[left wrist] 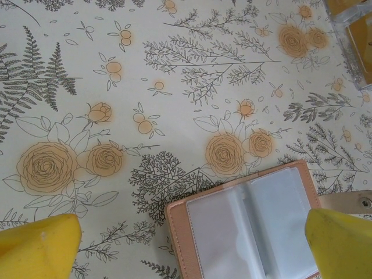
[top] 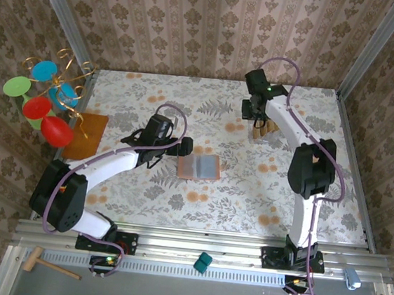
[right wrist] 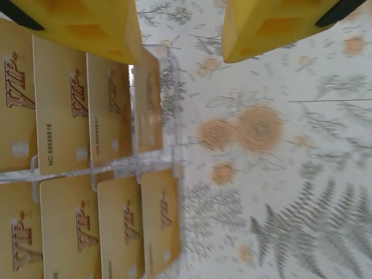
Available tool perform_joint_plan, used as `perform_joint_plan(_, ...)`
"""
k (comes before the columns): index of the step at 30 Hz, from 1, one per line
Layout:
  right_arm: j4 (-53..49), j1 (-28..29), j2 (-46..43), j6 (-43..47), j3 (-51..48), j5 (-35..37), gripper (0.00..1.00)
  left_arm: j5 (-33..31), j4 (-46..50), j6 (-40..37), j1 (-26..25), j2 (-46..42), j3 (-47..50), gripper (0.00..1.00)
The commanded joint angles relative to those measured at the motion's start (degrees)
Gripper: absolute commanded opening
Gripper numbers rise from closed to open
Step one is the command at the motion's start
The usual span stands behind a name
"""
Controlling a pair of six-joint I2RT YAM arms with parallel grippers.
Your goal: Put the credit cards into the card holder
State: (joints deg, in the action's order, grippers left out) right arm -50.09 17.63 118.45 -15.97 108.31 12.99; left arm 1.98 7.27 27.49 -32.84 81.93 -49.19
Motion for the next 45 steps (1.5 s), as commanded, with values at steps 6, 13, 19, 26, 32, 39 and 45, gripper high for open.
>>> perform_joint_plan(6,-6.21,-0.09,5.67,3.75,4.53,6.69,0.38,1.01,-0.50,1.19,0.41,0.86,0.32,1.00)
perform_joint_plan(13,-6.41,-0.98,8.77,3.69,5.28,6.77,0.35,1.33,-0.50,1.22,0.41,1.04,0.17,1.00)
perform_joint_plan(19,-5.95,-1.56,10.19,3.40,4.74,6.63,0.35,1.59,-0.54,1.08,0.41,1.30,0.08,1.00)
perform_joint_plan(26,-5.27,-2.07,11.18,3.23,3.59,5.73,0.34,1.63,-0.48,0.99,0.41,1.37,0.15,1.00)
perform_joint_plan(32,-4.24,-2.07,11.01,3.05,2.18,4.52,0.30,1.71,-0.74,1.17,0.41,1.50,0.10,1.00)
perform_joint_plan(39,-3.71,-2.07,10.57,3.00,1.39,3.79,0.21,1.71,-0.82,1.24,0.32,1.87,-0.01,1.00)
perform_joint_plan(45,-3.48,-2.10,9.95,3.32,1.29,3.48,0.17,1.81,-1.10,1.26,0.15,2.17,-0.03,1.00)
